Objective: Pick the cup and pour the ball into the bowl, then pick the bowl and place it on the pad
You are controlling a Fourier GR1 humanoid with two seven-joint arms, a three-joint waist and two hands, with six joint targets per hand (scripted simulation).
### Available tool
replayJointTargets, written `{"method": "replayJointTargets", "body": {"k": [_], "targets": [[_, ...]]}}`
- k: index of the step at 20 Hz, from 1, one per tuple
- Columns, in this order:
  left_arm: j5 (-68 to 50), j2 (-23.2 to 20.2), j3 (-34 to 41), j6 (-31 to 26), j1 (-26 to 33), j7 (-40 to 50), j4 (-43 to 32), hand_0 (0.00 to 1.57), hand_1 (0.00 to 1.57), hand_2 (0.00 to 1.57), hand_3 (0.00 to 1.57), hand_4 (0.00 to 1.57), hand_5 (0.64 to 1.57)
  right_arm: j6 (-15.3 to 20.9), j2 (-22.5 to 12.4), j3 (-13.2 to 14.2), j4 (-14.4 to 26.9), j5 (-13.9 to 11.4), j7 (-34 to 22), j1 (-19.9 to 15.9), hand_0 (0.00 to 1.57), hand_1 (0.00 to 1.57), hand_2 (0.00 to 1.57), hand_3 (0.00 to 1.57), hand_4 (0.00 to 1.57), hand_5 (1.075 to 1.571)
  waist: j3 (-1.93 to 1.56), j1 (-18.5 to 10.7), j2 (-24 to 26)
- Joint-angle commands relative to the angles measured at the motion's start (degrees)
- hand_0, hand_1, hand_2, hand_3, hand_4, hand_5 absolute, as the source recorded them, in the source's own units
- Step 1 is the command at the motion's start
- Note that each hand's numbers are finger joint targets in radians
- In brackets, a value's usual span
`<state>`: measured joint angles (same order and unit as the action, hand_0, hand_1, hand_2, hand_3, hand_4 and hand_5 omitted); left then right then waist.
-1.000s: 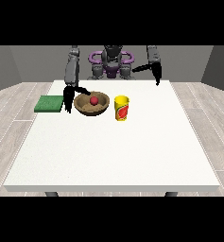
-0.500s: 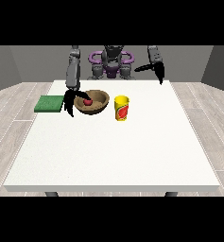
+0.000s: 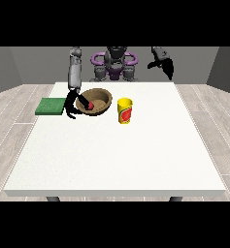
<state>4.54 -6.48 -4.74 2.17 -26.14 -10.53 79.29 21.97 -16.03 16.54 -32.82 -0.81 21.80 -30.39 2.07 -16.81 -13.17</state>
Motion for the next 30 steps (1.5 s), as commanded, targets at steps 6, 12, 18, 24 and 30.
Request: {"method": "replayJointTargets", "body": {"k": [6, 12, 18, 24, 30], "targets": [[-2.8, -0.9, 5.4, -0.5, 5.5, -1.3, -11.3, 0.00, 0.00, 0.00, 0.00, 0.99, 1.419, 3.0, 0.0, -9.3, 0.6, -7.9, -29.0, -6.5, 1.57, 1.57, 1.57, 0.97, 0.82, 1.564, -1.92, 8.0, 13.6], [-4.6, -5.4, 11.1, -1.5, 9.4, -4.5, -15.1, 0.00, 0.00, 0.00, 0.00, 1.00, 1.407, -6.7, -4.1, -10.0, -3.8, -6.5, -36.0, -7.9, 1.57, 1.57, 1.57, 0.74, 0.81, 1.567, -2.02, 15.3, 17.2], [-5.9, -6.9, 12.8, -3.8, 10.9, -4.5, -14.1, 0.00, 0.00, 0.00, 0.00, 1.02, 1.431, -8.2, -4.8, -8.6, -10.0, -5.2, -37.9, -4.6, 1.57, 1.57, 1.57, 0.77, 0.79, 1.570, -2.06, 15.6, 16.4], [-7.8, -9.4, 14.6, -5.8, 8.6, -5.0, -10.2, 0.00, 0.00, 0.00, 0.00, 1.25, 1.503, -13.2, -13.7, -3.4, -6.5, -3.2, -27.9, -0.4, 1.57, 1.57, 1.57, 0.22, 0.88, 1.570, -2.10, 12.9, 9.9], [-19.2, -24.7, 28.5, -17.9, 5.8, -7.0, -14.4, 0.00, 0.00, 0.00, 0.00, 1.30, 1.571, -14.7, -16.7, 0.9, -5.9, 0.0, -22.5, 1.1, 1.57, 1.57, 1.57, 0.00, 0.86, 1.570, -2.07, 10.8, 5.0]]}}
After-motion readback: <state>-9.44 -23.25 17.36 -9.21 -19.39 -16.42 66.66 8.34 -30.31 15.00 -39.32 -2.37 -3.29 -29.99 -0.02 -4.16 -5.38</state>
